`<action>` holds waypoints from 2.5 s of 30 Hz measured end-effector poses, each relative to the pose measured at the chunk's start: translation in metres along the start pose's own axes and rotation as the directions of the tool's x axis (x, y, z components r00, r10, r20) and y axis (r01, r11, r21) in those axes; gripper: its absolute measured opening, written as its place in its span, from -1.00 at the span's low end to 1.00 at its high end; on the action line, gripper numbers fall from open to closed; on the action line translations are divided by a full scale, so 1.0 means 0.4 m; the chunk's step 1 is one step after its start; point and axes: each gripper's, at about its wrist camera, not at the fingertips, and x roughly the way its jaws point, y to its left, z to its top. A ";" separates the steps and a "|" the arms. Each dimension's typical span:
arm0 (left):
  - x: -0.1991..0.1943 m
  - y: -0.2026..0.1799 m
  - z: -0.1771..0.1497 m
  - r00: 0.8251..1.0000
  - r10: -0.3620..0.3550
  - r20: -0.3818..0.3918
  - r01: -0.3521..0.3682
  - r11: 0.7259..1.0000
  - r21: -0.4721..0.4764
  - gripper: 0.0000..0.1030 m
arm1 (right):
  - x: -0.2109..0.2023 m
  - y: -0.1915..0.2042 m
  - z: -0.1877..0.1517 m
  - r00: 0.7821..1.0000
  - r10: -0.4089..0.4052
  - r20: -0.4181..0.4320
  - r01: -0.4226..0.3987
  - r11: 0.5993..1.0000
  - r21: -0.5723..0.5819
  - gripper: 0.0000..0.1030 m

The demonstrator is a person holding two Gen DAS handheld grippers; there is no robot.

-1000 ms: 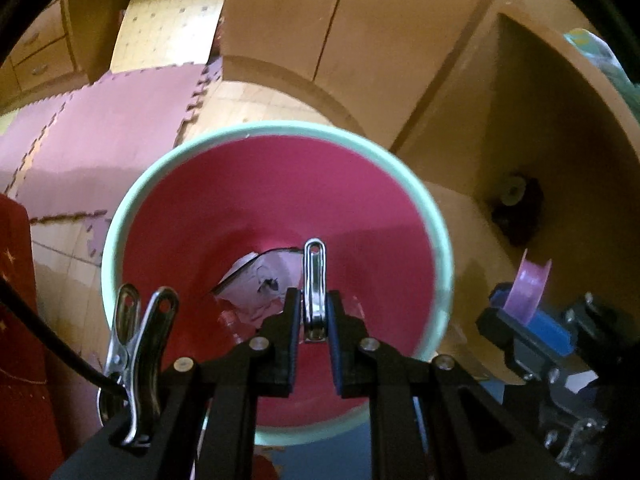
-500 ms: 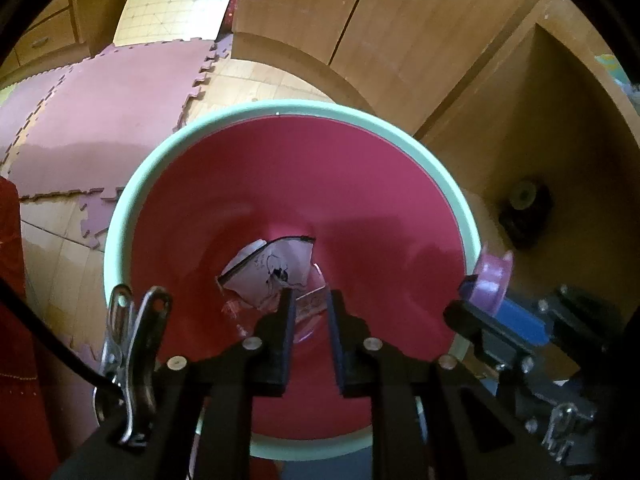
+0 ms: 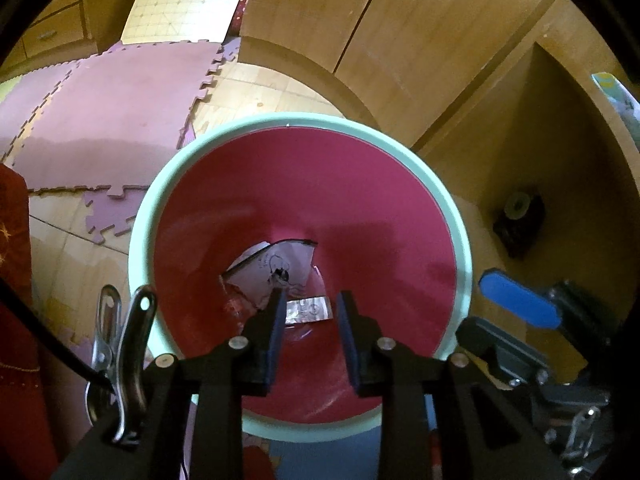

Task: Collect trash
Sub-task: 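Carry both items over the red bucket and open both tools, then move both tools up toward the shelf holding the wipes packet and bags, then reach the left tool fingers around the blue wipes packet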

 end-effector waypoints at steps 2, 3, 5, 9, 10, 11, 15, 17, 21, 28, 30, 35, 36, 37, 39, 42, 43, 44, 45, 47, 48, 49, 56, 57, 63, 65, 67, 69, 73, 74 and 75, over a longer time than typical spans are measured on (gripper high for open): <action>-0.011 -0.004 0.000 1.000 -0.005 0.002 0.005 1.000 0.004 -0.49 | -0.016 0.009 0.006 1.000 -0.008 0.008 0.008 1.000 -0.015 -0.34; -0.018 -0.009 0.000 1.000 -0.007 0.003 0.007 1.000 0.009 -0.49 | -0.023 0.015 0.006 1.000 -0.013 0.012 0.013 1.000 -0.021 -0.34; -0.034 -0.018 -0.001 1.000 -0.010 0.009 0.010 1.000 0.022 -0.49 | -0.043 0.025 0.010 0.999 -0.027 0.025 0.028 0.999 -0.032 -0.34; -0.081 -0.048 0.000 0.999 -0.011 0.039 0.008 0.998 0.058 -0.45 | -0.087 0.042 0.021 0.998 -0.050 0.048 0.052 0.998 -0.045 -0.34; -0.090 -0.054 0.000 0.999 -0.010 0.046 0.007 0.998 0.064 -0.45 | -0.101 0.047 0.023 0.997 -0.055 0.057 0.058 0.997 -0.047 -0.34; -0.100 -0.060 0.000 0.999 -0.010 0.052 0.006 0.998 0.069 -0.45 | -0.115 0.053 0.025 0.996 -0.060 0.067 0.063 0.997 -0.049 -0.34; -0.151 -0.086 0.001 0.997 -0.017 0.082 0.010 0.996 0.088 -0.45 | -0.168 0.074 0.030 0.991 -0.087 0.105 0.093 0.994 -0.059 -0.34; -0.179 -0.100 0.002 0.995 -0.020 0.095 0.010 0.995 0.104 -0.45 | -0.193 0.082 0.033 0.988 -0.097 0.117 0.105 0.993 -0.060 -0.34; -0.243 -0.123 -0.003 0.991 -0.025 0.133 0.009 0.993 0.119 -0.36 | -0.248 0.096 0.036 0.982 -0.116 0.146 0.126 0.990 -0.060 -0.34; -0.350 -0.157 -0.023 0.983 -0.036 0.178 0.010 0.990 0.142 -0.29 | -0.344 0.123 0.029 0.968 -0.146 0.207 0.154 0.988 -0.024 -0.34; -0.376 -0.170 -0.031 0.982 -0.047 0.185 0.018 0.988 0.155 -0.20 | -0.373 0.132 0.023 0.963 -0.153 0.223 0.159 0.987 -0.008 -0.34; -0.439 -0.200 -0.055 0.976 -0.079 0.202 0.042 0.983 0.181 -0.13 | -0.443 0.153 -0.004 0.945 -0.192 0.264 0.188 0.981 0.040 -0.34; -0.452 -0.206 -0.060 0.975 -0.084 0.206 0.046 0.982 0.185 -0.13 | -0.457 0.156 -0.011 0.942 -0.198 0.271 0.190 0.980 0.055 -0.34; -0.464 -0.211 -0.065 0.973 -0.091 0.210 0.050 0.980 0.191 -0.13 | -0.468 0.157 -0.019 0.939 -0.204 0.276 0.193 0.979 0.069 -0.34; -0.487 -0.223 -0.073 0.971 -0.105 0.216 0.060 0.977 0.205 -0.13 | -0.496 0.162 -0.034 0.932 -0.221 0.287 0.201 0.975 0.098 -0.34; -0.516 -0.243 -0.081 0.967 -0.124 0.224 0.073 0.972 0.224 -0.12 | -0.532 0.175 -0.053 0.922 -0.239 0.304 0.208 0.969 0.130 -0.34; -0.527 -0.251 -0.084 0.965 -0.132 0.225 0.080 0.970 0.228 -0.12 | -0.542 0.179 -0.057 0.919 -0.246 0.307 0.212 0.967 0.140 -0.34; -0.535 -0.257 -0.086 0.964 -0.139 0.225 0.086 0.969 0.231 -0.12 | -0.557 0.183 -0.063 0.915 -0.255 0.313 0.217 0.964 0.151 -0.34; -0.547 -0.265 -0.089 0.963 -0.149 0.226 0.094 0.967 0.236 -0.12 | -0.567 0.186 -0.067 0.912 -0.260 0.316 0.219 0.963 0.159 -0.34; -0.566 -0.276 -0.093 0.960 -0.159 0.233 0.100 0.964 0.245 -0.11 | -0.593 0.193 -0.077 0.907 -0.275 0.320 0.228 0.958 0.177 -0.34; -0.576 -0.281 -0.093 0.958 -0.162 0.236 0.102 0.963 0.248 -0.10 | -0.606 0.196 -0.081 0.903 -0.282 0.323 0.233 0.955 0.183 -0.34; -0.583 -0.286 -0.093 0.958 -0.163 0.237 0.102 0.962 0.252 -0.10 | -0.619 0.199 -0.083 0.899 -0.292 0.325 0.240 0.952 0.191 -0.34; -0.615 -0.327 -0.089 0.956 -0.163 0.246 0.087 0.952 0.294 -0.07 | -0.692 0.205 -0.097 0.848 -0.422 0.321 0.335 0.896 0.292 -0.33; -0.614 -0.337 -0.087 0.957 -0.161 0.243 0.081 0.948 0.306 -0.07 | -0.698 0.204 -0.099 0.841 -0.438 0.317 0.346 0.887 0.306 -0.33; -0.596 -0.380 -0.056 0.957 -0.187 0.222 0.106 0.937 0.334 -0.04 | -0.722 0.173 -0.094 0.829 -0.482 0.284 0.356 0.846 0.396 -0.28; -0.584 -0.396 -0.039 0.959 -0.192 0.209 0.112 0.932 0.345 -0.03 | -0.727 0.142 -0.090 0.835 -0.480 0.269 0.330 0.828 0.453 -0.27; -0.568 -0.419 -0.017 0.960 -0.194 0.201 0.111 0.926 0.362 -0.03 | -0.735 0.113 -0.091 0.840 -0.479 0.256 0.302 0.804 0.511 -0.23; -0.550 -0.441 0.006 0.960 -0.197 0.200 0.112 0.922 0.371 -0.03 | -0.744 0.077 -0.090 0.844 -0.477 0.247 0.272 0.776 0.569 -0.13; -0.500 -0.489 0.069 0.957 -0.218 0.192 0.136 0.921 0.365 -0.02 | -0.753 0.005 -0.083 0.835 -0.493 0.247 0.249 0.737 0.628 -0.02; -0.487 -0.499 0.084 0.956 -0.222 0.189 0.142 0.921 0.363 -0.02 | -0.751 -0.023 -0.082 0.832 -0.501 0.238 0.250 0.722 0.645 0.00; -0.473 -0.512 0.101 0.956 -0.225 0.187 0.146 0.921 0.362 -0.01 | -0.749 -0.043 -0.082 0.830 -0.508 0.232 0.251 0.710 0.658 0.01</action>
